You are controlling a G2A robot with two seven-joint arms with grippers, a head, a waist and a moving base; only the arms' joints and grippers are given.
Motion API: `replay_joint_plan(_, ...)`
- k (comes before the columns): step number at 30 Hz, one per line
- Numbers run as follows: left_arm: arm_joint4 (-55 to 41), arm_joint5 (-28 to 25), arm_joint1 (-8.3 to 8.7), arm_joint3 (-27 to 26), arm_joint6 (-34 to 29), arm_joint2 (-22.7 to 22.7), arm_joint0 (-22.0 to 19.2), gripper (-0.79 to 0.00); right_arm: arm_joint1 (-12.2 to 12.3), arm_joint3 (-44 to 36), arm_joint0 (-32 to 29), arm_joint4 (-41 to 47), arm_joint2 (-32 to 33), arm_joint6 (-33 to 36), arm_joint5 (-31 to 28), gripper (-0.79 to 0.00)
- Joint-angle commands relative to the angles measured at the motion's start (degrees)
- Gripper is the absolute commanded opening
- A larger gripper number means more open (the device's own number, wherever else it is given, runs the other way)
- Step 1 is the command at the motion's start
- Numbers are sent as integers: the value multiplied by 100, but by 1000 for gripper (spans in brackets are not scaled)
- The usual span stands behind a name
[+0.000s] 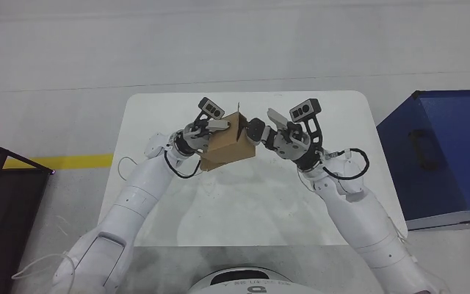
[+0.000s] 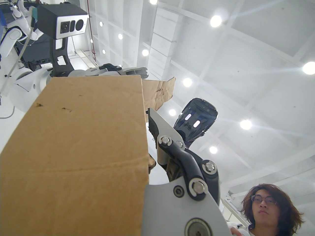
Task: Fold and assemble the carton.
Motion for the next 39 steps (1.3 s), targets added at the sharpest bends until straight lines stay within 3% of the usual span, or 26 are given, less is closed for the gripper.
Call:
replay_joint_plan(1, 23, 19, -7, -11, 0, -5, 2, -785, -1, 10, 5, -38, 3, 33, 72, -326)
replay_joint_plan(15, 339, 76, -18, -108, 0, -45, 59, -785, 25, 101, 165, -172, 110, 554, 855, -342)
replay_joint_plan(20, 557, 91, -5, -81, 0, -63, 55, -785, 49, 1, 228, -692, 226, 622, 664, -259)
replay_joint_plan(30, 796, 136, 8, -102, 0, -108, 13, -785, 49, 17, 339, -1057, 241, 481, 823, -317)
replay_joint_plan(35, 916, 170, 22, -29, 0, -137, 1, -785, 61, -108, 431, -1548, 220, 636, 609, -259)
replay_joint_plan(39, 955, 189, 23, -7, 0, -147, -5, -785, 84, -290, 430, -2238, 310, 520, 261, -256)
